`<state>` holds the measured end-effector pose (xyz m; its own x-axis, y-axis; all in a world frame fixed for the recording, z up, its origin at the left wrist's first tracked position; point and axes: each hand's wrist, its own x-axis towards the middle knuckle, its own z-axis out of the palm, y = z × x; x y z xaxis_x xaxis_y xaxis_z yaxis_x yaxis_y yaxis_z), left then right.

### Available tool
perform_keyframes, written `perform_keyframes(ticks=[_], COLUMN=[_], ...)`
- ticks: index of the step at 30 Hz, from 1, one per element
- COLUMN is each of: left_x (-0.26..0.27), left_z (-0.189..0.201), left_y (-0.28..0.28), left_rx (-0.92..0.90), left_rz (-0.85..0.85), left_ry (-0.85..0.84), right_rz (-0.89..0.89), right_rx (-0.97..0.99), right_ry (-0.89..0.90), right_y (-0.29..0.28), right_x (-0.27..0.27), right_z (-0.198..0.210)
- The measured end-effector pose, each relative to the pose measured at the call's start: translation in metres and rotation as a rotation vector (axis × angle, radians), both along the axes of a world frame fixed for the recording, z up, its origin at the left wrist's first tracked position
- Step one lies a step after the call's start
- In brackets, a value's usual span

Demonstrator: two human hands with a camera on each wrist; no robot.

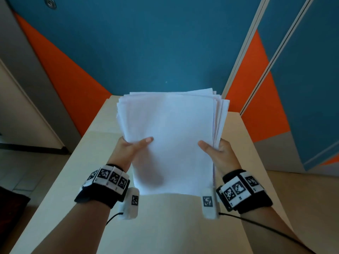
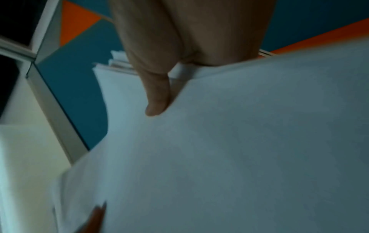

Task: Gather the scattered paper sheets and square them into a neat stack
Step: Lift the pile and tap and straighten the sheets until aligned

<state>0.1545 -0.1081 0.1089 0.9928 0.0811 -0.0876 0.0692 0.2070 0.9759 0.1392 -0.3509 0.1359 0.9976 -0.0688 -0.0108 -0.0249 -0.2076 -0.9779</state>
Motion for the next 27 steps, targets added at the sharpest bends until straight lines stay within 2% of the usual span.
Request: perform_keyframes(ticks=[3,6,10,13,16,20,24,27], left_x=[0.001,-0.002,-0.004,-0.007,-0.010,-0.013,-0.008,-0.004], left_z=[0.017,0.015,-0.010,-0.017,-0.011,0.007,0.024,0.032], left_y=[-0.007,-0.013,-0.008,-0.011,-0.016,-0.021,-0.032,-0.039], left_rx=[0.043,0.116,0.204,0.181,0.122,0.045,0.127,0.154], left_rz=[0.038,0.000,0.015,0.063,0.100,0.241,0.427,0.512], left_ry=[-0.096,-0.157,-0.097,-0.085,-0.140,-0.235,-0.322,-0.322], right_rz=[-0.095,-0.048,-0.042,-0.073,-0.082,-0.129,-0.323,-0.400], right_rx=[0.049,0.143,0.111,0.166,0.218,0.463,0.410,0.421], right_ry=[-0.008,0.041,0.112,0.105,0.008,-0.176,-0.300,-0.359], right_y=[-0.001,0.001,-0.001,0.000,0.003,0.011,0.025,0.033], right_x=[-0.003,-0.010,-0.007,-0.005,-0.008,-0.013,-0.009,-0.007], right_z=[-0.013,-0.021,-0.033,-0.032,-0.025,-0.009,0.001,0.006])
